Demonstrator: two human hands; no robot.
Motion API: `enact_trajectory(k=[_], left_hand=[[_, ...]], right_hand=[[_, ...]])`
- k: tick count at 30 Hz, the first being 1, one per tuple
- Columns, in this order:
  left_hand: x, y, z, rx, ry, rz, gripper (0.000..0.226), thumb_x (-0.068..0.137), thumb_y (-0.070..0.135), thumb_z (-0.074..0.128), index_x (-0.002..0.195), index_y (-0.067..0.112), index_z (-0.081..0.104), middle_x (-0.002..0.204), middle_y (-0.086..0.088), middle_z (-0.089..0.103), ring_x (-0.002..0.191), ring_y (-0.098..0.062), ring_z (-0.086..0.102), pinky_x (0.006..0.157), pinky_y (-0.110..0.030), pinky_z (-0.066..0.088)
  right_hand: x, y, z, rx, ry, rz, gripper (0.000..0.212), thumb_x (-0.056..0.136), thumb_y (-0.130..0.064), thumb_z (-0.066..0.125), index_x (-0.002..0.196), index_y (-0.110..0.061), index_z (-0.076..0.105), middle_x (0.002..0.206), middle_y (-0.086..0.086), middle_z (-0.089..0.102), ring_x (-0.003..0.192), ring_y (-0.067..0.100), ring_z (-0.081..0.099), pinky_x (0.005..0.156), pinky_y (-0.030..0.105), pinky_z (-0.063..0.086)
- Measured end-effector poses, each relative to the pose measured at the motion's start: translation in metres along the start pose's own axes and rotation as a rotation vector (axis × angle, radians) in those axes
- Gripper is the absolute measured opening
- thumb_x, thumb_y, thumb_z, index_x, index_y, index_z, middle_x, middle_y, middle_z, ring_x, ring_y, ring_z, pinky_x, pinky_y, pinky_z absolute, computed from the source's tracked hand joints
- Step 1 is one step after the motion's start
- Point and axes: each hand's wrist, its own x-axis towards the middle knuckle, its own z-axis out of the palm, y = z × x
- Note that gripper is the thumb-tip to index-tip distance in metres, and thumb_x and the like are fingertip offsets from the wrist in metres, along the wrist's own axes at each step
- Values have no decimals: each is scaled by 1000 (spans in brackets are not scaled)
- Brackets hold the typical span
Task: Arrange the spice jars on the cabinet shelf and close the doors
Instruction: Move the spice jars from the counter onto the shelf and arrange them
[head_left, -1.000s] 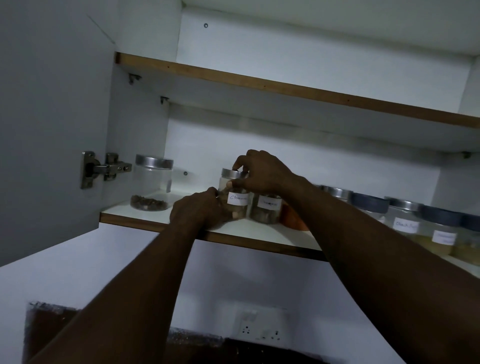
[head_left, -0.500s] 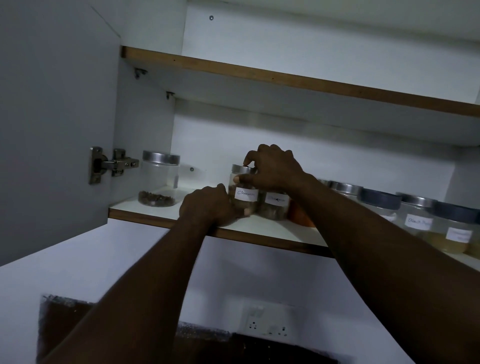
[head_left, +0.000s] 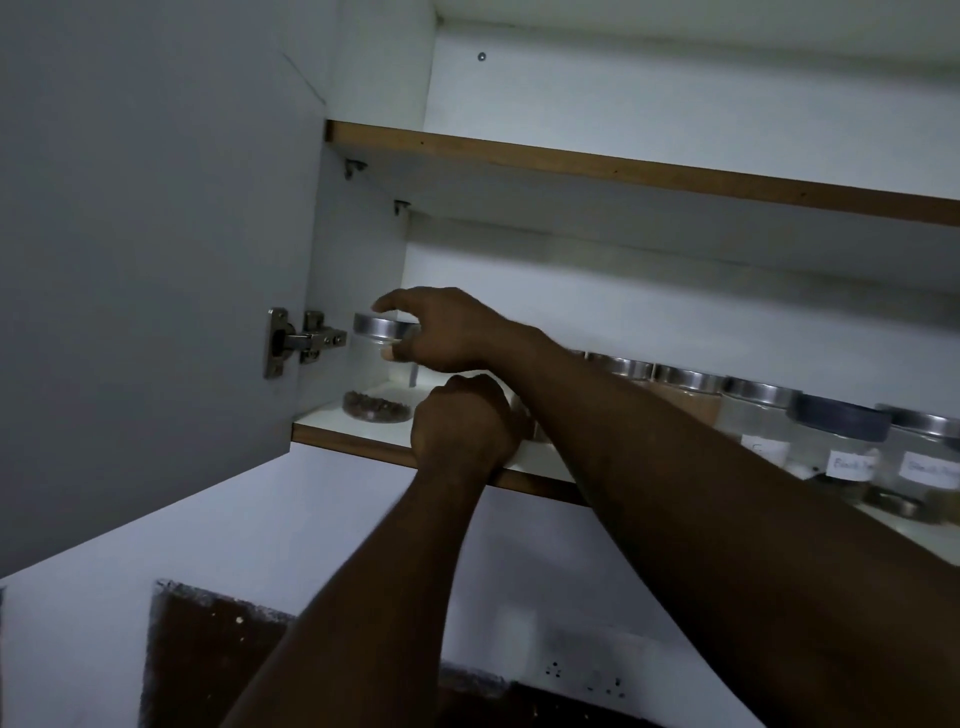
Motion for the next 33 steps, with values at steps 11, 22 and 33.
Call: enact_trajectory(k=[11, 22, 33], left_hand=[[-1, 4, -3, 59, 97, -308, 33, 88, 37, 63, 102, 9, 73, 100, -8, 73, 105, -27, 65, 96, -43, 50], [1, 4, -10, -146, 139, -459, 41, 87, 28, 72, 124, 10, 65, 122, -8, 64, 118, -28, 53, 89, -38, 51], [9, -8, -22, -318, 10, -448, 83, 74, 37, 89, 134, 8, 41, 130, -14, 61, 117, -34, 62, 96, -41, 52]], right_hand=[[3, 36, 7, 38, 34, 49, 55, 77, -42, 84, 122, -23, 59, 133, 1, 61, 114, 21, 59, 93, 37, 49], [8, 39, 0, -41, 6, 148, 49, 77, -57, 77, 102, -25, 50, 100, -2, 61, 89, 18, 57, 67, 34, 44], [-13, 62, -7, -94, 12, 180, 51, 86, -65, 67, 123, -31, 61, 120, 0, 68, 111, 20, 60, 92, 38, 52]])
